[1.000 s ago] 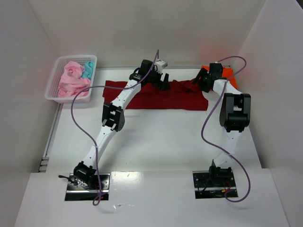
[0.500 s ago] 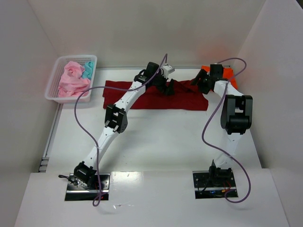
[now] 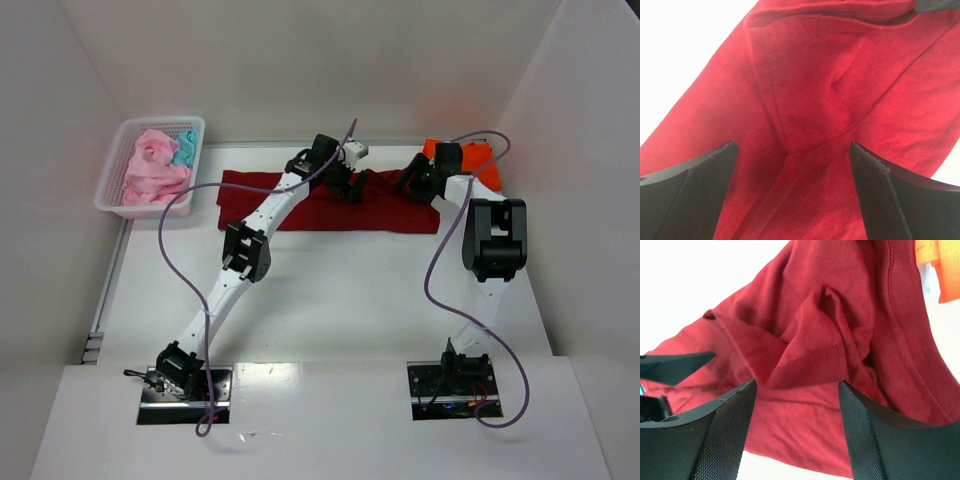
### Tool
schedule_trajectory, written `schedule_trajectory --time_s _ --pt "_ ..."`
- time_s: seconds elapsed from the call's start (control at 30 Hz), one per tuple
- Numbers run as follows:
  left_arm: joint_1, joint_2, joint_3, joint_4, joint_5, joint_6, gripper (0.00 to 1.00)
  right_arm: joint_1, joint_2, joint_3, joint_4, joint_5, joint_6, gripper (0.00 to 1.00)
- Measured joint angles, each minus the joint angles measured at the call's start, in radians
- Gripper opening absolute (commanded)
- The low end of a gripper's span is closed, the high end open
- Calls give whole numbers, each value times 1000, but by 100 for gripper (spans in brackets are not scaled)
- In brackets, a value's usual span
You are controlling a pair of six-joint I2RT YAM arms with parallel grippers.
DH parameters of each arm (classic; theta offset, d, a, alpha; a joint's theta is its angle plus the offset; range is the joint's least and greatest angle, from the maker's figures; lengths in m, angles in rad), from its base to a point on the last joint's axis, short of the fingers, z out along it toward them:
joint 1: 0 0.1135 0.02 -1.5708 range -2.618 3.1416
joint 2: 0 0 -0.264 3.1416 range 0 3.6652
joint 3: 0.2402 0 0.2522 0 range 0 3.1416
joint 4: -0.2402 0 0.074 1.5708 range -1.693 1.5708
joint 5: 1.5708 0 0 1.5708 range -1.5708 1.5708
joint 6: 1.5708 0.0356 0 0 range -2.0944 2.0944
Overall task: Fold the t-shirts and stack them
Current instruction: Fold the other side of the tshirt into a rectangle
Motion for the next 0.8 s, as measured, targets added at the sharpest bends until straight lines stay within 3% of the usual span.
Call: schedule_trajectory --time_s 0.17,0.57,0.8 --pt "1 -1 -1 -13 -20 6 99 0 67 30 14 5 13 68" --pt "1 -36 -35 -39 -40 28 99 0 118 112 20 36 28 38" --pt "1 -43 -56 -39 -37 28 99 0 160 200 29 37 38 35"
